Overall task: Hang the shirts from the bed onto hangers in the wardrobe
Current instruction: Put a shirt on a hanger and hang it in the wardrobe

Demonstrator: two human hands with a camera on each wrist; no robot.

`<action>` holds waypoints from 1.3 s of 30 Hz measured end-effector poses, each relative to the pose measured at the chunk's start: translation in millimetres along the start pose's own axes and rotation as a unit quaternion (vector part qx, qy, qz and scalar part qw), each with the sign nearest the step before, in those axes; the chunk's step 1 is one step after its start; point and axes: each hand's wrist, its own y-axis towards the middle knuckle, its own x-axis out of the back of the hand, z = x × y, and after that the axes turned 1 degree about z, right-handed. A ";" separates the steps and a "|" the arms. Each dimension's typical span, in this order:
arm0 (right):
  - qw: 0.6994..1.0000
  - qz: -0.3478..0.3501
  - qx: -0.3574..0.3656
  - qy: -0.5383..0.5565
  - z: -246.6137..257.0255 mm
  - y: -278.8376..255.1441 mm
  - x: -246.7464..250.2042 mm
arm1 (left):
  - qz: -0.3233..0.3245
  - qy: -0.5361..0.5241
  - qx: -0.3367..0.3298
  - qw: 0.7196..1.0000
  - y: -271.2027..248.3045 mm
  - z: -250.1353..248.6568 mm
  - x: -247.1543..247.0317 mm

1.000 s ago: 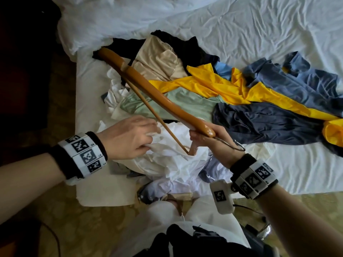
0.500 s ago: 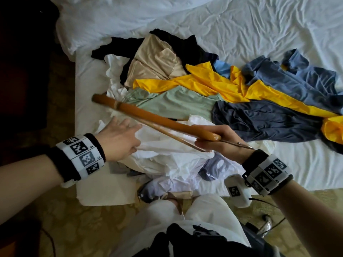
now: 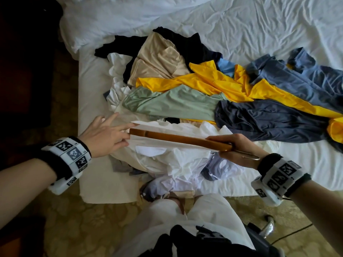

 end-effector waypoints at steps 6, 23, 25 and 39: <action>0.994 -0.015 0.020 -0.105 -6.2 12.1 -11.9 | -0.150 0.000 -0.050 0.988 3.6 -16.8 7.8; 0.995 -0.047 0.073 -0.058 66.9 45.1 -20.6 | -0.212 -0.355 -0.074 0.908 32.4 -74.4 -2.9; 0.995 -0.060 0.067 -0.051 75.3 43.4 -15.9 | -0.261 -0.366 -0.083 0.889 32.7 -76.7 -4.8; 0.955 -0.186 0.208 -0.100 258.8 22.3 103.4 | -0.585 -0.285 -0.041 0.758 -34.1 -11.1 145.6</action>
